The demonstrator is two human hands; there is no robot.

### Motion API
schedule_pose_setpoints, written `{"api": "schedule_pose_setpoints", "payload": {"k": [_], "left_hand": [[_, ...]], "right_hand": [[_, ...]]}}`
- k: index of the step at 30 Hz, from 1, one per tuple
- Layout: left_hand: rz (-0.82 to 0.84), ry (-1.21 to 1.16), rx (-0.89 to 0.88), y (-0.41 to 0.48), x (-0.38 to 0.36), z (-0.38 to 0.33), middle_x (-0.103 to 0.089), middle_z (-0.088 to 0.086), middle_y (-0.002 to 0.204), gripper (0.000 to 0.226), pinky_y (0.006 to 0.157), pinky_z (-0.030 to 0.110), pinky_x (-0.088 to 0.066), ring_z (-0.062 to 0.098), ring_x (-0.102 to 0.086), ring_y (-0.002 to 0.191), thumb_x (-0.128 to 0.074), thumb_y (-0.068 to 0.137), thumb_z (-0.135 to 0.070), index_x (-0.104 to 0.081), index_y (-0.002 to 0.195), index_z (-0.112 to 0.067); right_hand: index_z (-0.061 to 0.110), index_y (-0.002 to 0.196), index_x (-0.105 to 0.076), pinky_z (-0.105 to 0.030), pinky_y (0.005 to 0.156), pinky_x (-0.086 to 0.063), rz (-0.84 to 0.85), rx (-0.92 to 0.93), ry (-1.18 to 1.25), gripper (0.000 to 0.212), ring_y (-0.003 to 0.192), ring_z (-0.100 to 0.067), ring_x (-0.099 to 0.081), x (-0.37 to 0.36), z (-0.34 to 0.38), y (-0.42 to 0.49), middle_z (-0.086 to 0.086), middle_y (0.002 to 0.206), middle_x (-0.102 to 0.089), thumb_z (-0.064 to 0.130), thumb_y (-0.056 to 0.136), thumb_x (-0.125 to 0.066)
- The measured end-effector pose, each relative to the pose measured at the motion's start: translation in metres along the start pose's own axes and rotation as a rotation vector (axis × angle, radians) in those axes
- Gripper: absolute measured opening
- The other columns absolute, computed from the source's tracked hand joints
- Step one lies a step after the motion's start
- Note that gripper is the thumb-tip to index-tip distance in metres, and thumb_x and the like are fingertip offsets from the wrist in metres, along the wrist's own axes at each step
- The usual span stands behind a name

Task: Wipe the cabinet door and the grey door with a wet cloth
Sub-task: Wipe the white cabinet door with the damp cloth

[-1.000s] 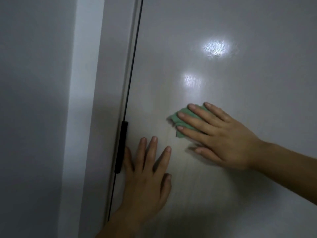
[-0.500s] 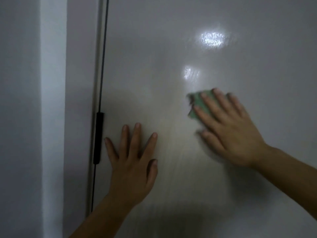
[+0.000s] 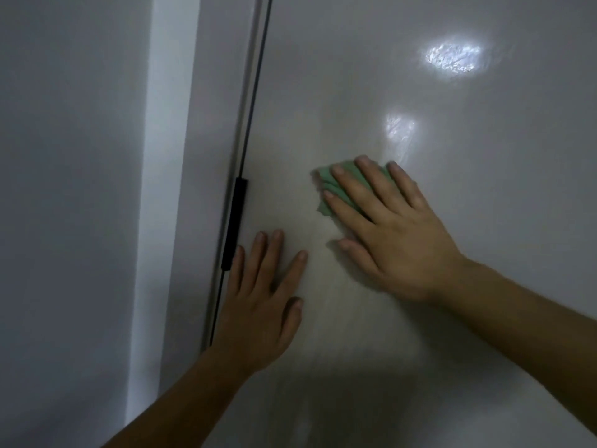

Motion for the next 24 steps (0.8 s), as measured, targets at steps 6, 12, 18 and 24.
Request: {"api": "schedule_pose_setpoints", "payload": {"k": [6,12,18,24], "left_hand": [[0.009,-0.003,0.045,-0.015,-0.006,0.003,-0.011,0.021,0.169,0.068,0.127,0.057,-0.006,0.042,-0.008,0.157,-0.049,0.098,-0.036,-0.029,0.160,-0.019],[0.002,0.009,0.064,-0.017,-0.013,0.005,-0.006,0.017,0.170,0.074,0.127,0.054,-0.001,0.039,-0.003,0.158,-0.047,0.095,-0.039,-0.021,0.161,-0.022],[-0.011,-0.021,0.077,-0.016,-0.017,0.004,0.004,0.013,0.171,0.071,0.125,0.059,0.000,0.039,0.003,0.158,-0.044,0.096,-0.039,-0.021,0.160,-0.022],[0.039,0.018,0.090,-0.002,-0.014,-0.006,-0.006,0.024,0.168,0.071,0.121,0.069,-0.004,0.044,0.004,0.156,-0.045,0.096,-0.040,-0.023,0.161,-0.019]], "right_hand": [[0.015,0.158,-0.034,-0.056,0.124,-0.016,0.078,0.241,-0.014,0.060,0.156,-0.034,-0.011,-0.011,0.035,0.007,-0.009,0.168,-0.018,0.048,0.107,-0.033],[0.018,0.157,-0.037,-0.053,0.124,-0.016,0.031,0.225,-0.007,0.058,0.156,-0.031,-0.015,-0.004,0.042,0.035,-0.006,0.167,-0.025,0.049,0.108,-0.031],[0.017,0.155,-0.040,-0.052,0.125,-0.015,0.066,0.104,0.081,0.058,0.156,-0.030,-0.012,-0.024,0.062,-0.013,-0.005,0.167,-0.023,0.048,0.107,-0.035],[0.013,0.159,-0.029,-0.054,0.125,-0.006,-0.094,-0.499,-0.010,0.062,0.156,-0.036,-0.007,-0.015,-0.020,-0.078,-0.012,0.167,-0.009,0.045,0.106,-0.031]]}}
Point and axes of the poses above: each hand's wrist, its own y-axis towards the middle knuckle, its own x-axis out of the back of the hand, z = x × y, the point moved 9 cm from there along y, towards the middle knuckle
